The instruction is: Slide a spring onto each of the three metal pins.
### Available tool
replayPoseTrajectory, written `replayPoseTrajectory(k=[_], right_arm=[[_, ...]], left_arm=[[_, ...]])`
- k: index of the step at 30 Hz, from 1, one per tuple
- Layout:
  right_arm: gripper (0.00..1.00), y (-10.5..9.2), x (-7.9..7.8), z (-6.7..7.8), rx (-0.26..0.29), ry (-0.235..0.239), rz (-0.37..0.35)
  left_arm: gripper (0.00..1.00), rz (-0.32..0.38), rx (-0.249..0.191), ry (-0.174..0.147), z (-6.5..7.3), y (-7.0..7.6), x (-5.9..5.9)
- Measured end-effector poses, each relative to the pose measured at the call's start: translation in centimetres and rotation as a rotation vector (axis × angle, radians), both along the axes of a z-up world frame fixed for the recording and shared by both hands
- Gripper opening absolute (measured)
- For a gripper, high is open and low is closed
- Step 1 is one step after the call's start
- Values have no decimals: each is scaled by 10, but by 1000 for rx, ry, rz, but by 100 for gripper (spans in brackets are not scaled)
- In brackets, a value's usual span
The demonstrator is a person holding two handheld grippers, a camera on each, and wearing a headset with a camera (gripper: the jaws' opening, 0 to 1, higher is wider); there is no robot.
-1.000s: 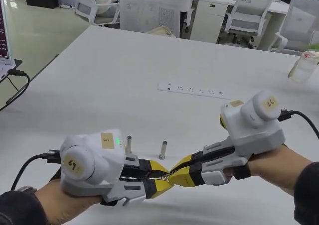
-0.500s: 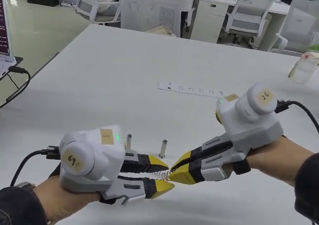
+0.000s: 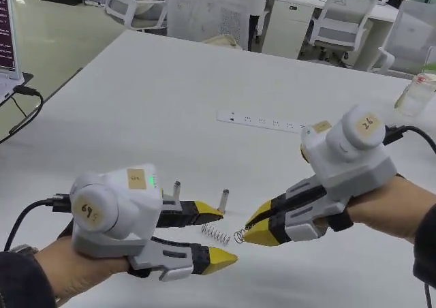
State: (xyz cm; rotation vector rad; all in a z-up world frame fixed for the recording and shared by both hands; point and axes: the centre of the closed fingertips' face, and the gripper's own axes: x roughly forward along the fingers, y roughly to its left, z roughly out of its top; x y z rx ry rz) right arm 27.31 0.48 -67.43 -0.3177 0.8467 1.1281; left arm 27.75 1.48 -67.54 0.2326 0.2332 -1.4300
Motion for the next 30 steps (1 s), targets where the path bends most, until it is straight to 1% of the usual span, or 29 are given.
replayPoseTrajectory(k=[1, 3, 5, 9, 12, 15, 17, 20, 21, 23, 25, 27, 28, 30], right_arm=[[8, -1, 0, 0, -3, -1, -2], [8, -3, 1, 0, -10, -3, -4], [8, -5, 1, -1, -15, -4, -6], [8, -8, 3, -1, -22, -7, -12], [8, -10, 4, -1, -27, -9, -14], [8, -13, 6, -1, -31, -11, -20], [8, -14, 7, 0, -35, -12, -22], [8, -17, 8, 0, -39, -14, -25], [8, -18, 10, 0, -44, -16, -26], [8, -21, 12, 0, -48, -17, -29], [8, -22, 13, 1, -47, -18, -35], [8, -24, 15, 1, -50, -18, -36], [8, -24, 16, 2, -51, -19, -37], [8, -27, 18, 2, -55, -19, -42]], left_arm=[[32, 3, -1, 1, 0, 1, 0], [37, 14, -3, 12, -1, 2, 1], [39, 21, 0, 13, -2, 5, 3], [46, 43, 5, 21, -6, 11, 6], [53, 58, -2, 46, -8, 16, 7], [59, 80, 6, 62, -12, 23, 9], [61, 91, 16, 59, -14, 27, 10], [62, 112, 12, 52, -14, 35, 12], [64, 119, 10, 45, -13, 36, 13], [66, 126, 12, 44, -14, 40, 13], [67, 134, 16, 40, -16, 44, 13], [68, 145, 20, 43, -19, 49, 13], [69, 157, 29, 35, -21, 52, 14], [70, 171, 33, 29, -23, 57, 15]])
